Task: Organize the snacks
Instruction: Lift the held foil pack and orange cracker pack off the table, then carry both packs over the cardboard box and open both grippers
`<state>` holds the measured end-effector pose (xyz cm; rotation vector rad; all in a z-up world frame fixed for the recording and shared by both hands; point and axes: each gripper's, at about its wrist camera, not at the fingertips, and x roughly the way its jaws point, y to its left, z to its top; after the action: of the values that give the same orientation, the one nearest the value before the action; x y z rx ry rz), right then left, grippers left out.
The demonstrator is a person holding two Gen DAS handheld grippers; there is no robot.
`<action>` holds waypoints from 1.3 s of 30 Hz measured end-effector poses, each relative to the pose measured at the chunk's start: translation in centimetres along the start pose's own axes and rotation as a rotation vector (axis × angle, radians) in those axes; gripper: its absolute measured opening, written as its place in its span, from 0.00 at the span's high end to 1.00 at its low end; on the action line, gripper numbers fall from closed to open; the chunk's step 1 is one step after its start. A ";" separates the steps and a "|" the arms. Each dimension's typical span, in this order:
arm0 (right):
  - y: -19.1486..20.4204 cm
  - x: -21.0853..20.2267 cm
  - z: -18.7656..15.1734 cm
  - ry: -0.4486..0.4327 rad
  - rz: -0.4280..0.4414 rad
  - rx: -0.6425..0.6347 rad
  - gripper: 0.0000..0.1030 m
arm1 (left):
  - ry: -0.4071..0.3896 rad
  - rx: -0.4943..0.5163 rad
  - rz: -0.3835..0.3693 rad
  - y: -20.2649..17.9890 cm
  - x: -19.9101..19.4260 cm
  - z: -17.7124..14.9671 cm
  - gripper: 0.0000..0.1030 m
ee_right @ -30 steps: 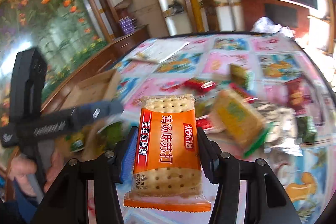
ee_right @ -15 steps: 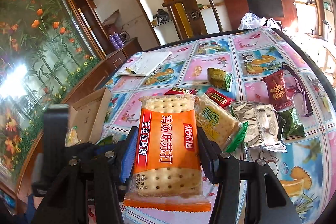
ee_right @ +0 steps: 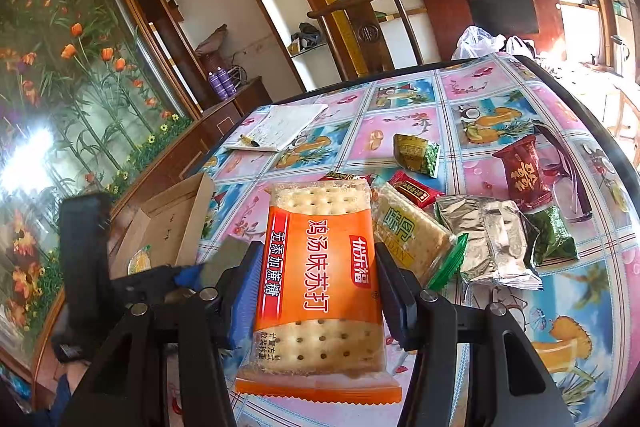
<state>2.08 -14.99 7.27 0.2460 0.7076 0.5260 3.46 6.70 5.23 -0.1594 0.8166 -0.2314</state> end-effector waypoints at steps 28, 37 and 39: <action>15.2 8.0 -2.3 0.159 0.286 -0.176 0.44 | -0.120 -0.393 0.366 17.8 -7.1 1.7 0.44; 18.6 13.4 -2.9 0.252 0.302 -0.200 0.43 | -0.072 -0.416 0.398 18.9 -5.6 1.3 0.44; 19.0 14.2 -3.3 0.263 0.289 -0.211 0.43 | -0.058 -0.422 0.406 19.1 -5.3 1.3 0.44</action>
<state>1.80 8.78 4.37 0.0805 0.8702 0.9151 3.59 26.52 5.43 -0.3886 0.8143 0.3299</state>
